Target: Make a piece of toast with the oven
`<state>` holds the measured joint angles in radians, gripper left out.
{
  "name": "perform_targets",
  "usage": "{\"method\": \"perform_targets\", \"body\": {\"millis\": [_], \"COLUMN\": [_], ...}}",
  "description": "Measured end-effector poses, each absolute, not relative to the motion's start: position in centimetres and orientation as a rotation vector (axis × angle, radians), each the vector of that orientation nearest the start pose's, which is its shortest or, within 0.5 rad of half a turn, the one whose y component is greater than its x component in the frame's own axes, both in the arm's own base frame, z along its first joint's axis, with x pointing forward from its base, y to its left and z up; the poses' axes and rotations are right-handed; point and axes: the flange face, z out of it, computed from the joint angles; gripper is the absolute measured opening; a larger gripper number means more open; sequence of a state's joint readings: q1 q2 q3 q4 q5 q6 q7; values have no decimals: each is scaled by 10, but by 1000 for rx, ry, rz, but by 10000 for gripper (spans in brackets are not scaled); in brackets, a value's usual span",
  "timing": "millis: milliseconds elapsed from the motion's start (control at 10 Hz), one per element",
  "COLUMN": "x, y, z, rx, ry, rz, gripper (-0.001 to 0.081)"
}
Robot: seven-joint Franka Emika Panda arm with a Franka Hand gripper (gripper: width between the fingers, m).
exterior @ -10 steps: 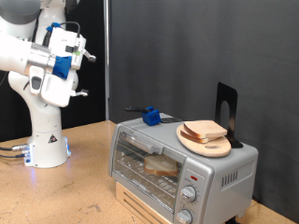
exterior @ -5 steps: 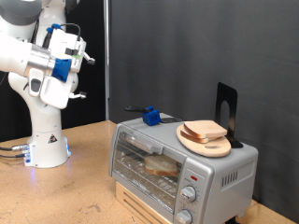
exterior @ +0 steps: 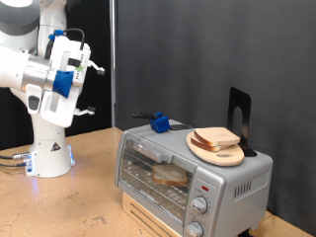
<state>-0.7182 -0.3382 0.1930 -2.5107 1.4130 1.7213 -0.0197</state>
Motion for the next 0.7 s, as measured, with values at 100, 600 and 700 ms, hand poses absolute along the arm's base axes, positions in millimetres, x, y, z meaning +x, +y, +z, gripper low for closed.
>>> {"method": "perform_targets", "body": {"millis": [100,600,700], "x": [420,448,460], "y": [-132,-129,-129], "z": [431,418,413], "rx": [-1556,-1576,-1599], "ry": [1026,1150,1194], "rz": [-95,-4,16], "gripper": [807,807,807]}}
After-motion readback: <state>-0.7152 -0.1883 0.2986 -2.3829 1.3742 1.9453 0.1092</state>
